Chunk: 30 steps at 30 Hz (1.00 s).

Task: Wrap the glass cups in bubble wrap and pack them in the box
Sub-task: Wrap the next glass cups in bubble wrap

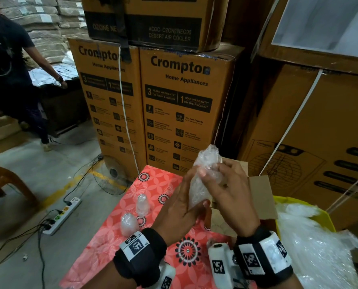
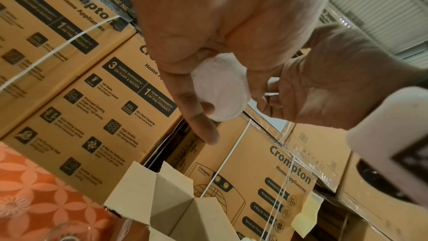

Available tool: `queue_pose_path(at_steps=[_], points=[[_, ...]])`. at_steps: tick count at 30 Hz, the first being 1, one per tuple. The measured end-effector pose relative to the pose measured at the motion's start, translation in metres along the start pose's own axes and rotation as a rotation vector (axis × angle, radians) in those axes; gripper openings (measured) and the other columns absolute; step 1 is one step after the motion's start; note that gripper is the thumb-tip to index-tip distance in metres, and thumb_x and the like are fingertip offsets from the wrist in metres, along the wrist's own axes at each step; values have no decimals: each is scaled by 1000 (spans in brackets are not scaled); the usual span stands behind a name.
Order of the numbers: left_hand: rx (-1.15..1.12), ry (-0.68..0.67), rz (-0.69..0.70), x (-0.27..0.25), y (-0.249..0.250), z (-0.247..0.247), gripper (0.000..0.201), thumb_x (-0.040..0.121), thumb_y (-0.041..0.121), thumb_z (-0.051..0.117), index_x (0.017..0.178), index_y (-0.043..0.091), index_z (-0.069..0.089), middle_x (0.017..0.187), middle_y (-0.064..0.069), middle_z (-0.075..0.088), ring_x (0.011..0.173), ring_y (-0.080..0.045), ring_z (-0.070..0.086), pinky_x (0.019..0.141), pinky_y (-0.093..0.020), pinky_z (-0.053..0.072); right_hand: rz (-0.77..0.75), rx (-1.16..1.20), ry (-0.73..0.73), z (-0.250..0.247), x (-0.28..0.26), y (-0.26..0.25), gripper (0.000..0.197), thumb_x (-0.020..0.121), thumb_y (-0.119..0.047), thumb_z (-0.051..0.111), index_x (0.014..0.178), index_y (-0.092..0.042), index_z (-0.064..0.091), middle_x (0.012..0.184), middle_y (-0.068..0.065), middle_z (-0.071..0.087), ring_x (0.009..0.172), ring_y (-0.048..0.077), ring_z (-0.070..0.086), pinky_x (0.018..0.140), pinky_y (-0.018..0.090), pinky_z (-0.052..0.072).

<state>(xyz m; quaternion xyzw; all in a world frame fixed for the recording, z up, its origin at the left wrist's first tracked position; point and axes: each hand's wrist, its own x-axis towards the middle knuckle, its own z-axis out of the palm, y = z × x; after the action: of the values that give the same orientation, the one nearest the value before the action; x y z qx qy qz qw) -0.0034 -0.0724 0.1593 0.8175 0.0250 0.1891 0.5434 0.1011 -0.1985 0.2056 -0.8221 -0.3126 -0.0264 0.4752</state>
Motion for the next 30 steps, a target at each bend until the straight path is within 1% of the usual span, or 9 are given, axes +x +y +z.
queue_pose_path(at_steps=[3,6,9,12,18,21,25,27,30], points=[[1,13,23,1,-3,0,83,105,37,65,159,63,8,152,54,22,143,-9,51,97,-49,62,-171,-338,90,0,-4,-8,60,84,-71,69,117,-22,73,136,-3,48,121,16,46,86,27,48],[61,33,57,1,-6,0,88,104,33,68,160,62,6,160,36,27,141,0,50,107,-34,55,-214,-169,215,3,-3,-8,14,91,-35,78,97,-22,78,125,-8,51,118,13,42,88,19,36],[107,67,80,1,-8,3,90,104,35,67,160,62,2,168,20,27,148,3,38,116,-29,45,-80,181,93,13,2,3,8,96,-34,72,98,-28,76,127,-14,51,130,15,44,104,39,45],[220,100,98,3,-12,4,92,104,36,67,162,58,-1,167,6,32,143,-13,47,109,-40,52,60,520,40,18,4,7,24,89,-50,66,105,-35,76,131,-7,55,136,29,49,110,59,46],[277,130,92,2,-19,9,89,104,38,66,164,56,2,149,-1,45,125,-24,58,98,-49,57,212,536,12,17,13,-5,22,85,-50,64,92,-36,80,119,6,66,121,30,60,105,60,49],[263,157,100,1,-18,11,86,106,35,64,163,57,5,155,-1,43,128,-23,55,102,-44,55,190,404,95,14,17,-3,23,89,-48,69,88,-28,78,110,7,70,105,26,68,93,57,56],[237,173,99,4,-18,8,82,106,34,65,163,57,11,144,-2,46,88,-25,65,79,-49,59,-42,62,297,5,9,-8,18,88,-34,82,100,-38,70,116,-14,54,101,9,62,79,32,57],[234,175,99,5,-19,7,82,106,34,66,163,57,12,141,0,46,95,-23,65,75,-47,59,-158,-94,356,4,5,-12,6,92,-33,80,97,-34,78,117,-13,57,103,11,59,77,35,57],[209,187,88,5,-17,5,82,105,33,66,162,58,12,143,3,45,105,-20,64,77,-47,61,-286,-313,266,3,1,-13,21,101,-39,65,103,-27,82,126,-6,61,112,14,51,81,39,53]])
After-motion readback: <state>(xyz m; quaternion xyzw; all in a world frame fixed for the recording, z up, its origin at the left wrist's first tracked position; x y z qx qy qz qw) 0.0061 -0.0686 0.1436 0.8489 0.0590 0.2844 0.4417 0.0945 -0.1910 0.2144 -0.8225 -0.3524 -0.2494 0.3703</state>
